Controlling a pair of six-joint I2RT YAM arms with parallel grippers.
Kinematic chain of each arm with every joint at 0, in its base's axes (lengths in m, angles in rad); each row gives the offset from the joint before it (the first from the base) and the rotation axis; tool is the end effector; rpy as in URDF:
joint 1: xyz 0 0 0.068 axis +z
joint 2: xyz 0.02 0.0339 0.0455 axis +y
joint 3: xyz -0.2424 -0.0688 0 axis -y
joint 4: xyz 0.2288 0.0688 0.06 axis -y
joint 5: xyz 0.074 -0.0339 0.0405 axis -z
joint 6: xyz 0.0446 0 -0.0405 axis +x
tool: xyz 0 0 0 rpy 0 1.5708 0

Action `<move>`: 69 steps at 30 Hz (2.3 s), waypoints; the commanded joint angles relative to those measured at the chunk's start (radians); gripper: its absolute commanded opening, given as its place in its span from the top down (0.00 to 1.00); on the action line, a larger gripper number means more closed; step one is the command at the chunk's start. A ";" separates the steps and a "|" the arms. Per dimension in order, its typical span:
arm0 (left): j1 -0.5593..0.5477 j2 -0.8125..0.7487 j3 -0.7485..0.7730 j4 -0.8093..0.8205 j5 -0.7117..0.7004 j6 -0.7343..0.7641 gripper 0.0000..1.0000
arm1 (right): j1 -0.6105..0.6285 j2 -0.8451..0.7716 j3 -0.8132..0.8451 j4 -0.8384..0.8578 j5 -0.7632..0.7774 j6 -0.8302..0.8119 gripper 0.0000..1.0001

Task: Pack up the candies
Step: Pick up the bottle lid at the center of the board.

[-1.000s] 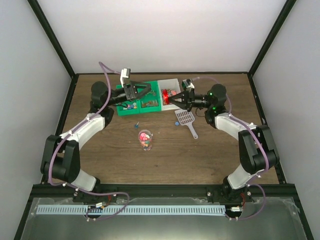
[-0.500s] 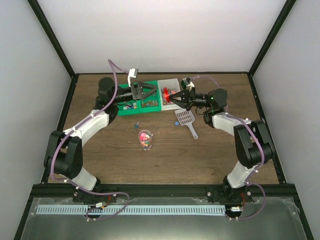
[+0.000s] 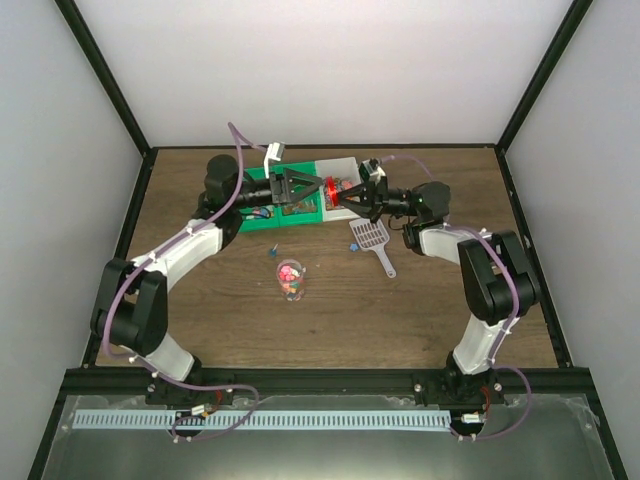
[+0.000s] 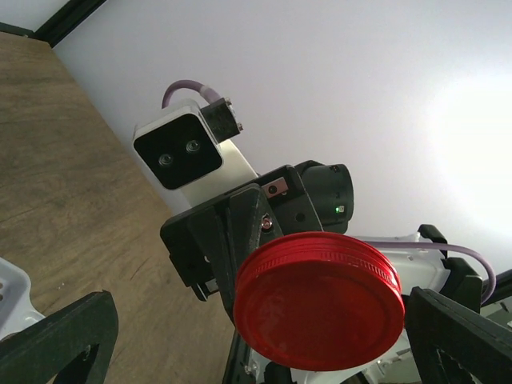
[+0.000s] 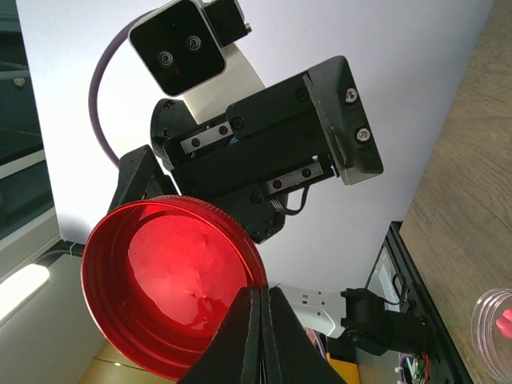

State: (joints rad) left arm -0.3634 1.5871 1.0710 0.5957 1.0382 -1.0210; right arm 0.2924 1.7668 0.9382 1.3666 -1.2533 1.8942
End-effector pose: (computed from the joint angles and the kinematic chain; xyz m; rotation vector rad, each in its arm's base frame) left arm 0.3125 -0.1599 0.3028 0.4157 1.8137 -1.7897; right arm 0.3149 0.1390 0.2682 -0.2045 1.9433 2.2874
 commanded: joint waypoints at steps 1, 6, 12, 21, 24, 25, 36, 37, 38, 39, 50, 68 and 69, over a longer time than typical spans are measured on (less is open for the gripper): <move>-0.010 0.015 0.009 0.026 0.015 0.002 0.00 | 0.005 0.019 0.041 0.065 -0.005 0.016 0.99; -0.015 0.018 0.004 0.053 0.016 -0.019 0.00 | 0.011 0.024 0.043 0.072 -0.007 0.021 0.99; -0.020 0.018 -0.009 0.097 0.016 -0.051 0.09 | 0.024 0.038 0.062 0.068 -0.010 0.023 0.99; -0.023 0.023 -0.022 0.173 0.052 -0.110 0.10 | 0.038 0.055 0.072 0.066 -0.007 0.022 0.99; -0.024 0.026 -0.024 0.166 0.055 -0.107 0.10 | 0.042 0.059 0.080 0.062 -0.009 0.022 0.99; -0.024 0.027 -0.027 0.165 0.055 -0.107 0.10 | 0.044 0.059 0.082 0.060 -0.010 0.021 0.99; -0.027 0.030 -0.028 0.165 0.062 -0.109 0.16 | 0.048 0.074 0.099 0.045 -0.014 0.014 0.99; -0.027 0.030 -0.029 0.164 0.061 -0.110 0.17 | 0.048 0.073 0.099 0.046 -0.014 0.014 0.99; -0.027 0.030 -0.030 0.163 0.062 -0.110 0.19 | 0.047 0.073 0.098 0.046 -0.014 0.015 0.99; -0.028 0.028 -0.031 0.162 0.062 -0.110 0.19 | 0.047 0.073 0.097 0.043 -0.015 0.016 0.99; -0.027 0.022 -0.038 0.154 0.056 -0.111 0.31 | 0.048 0.075 0.096 0.043 -0.018 0.020 0.99; -0.025 -0.004 -0.063 0.106 0.029 -0.090 0.30 | 0.015 0.065 0.075 0.078 0.020 0.065 0.70; -0.025 -0.007 -0.064 0.087 0.027 -0.079 0.30 | 0.006 0.057 0.064 0.070 0.025 0.062 0.70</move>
State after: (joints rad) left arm -0.3862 1.6096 1.0203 0.7174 1.0756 -1.1431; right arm 0.3210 1.8393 0.9890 1.3979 -1.2560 1.9484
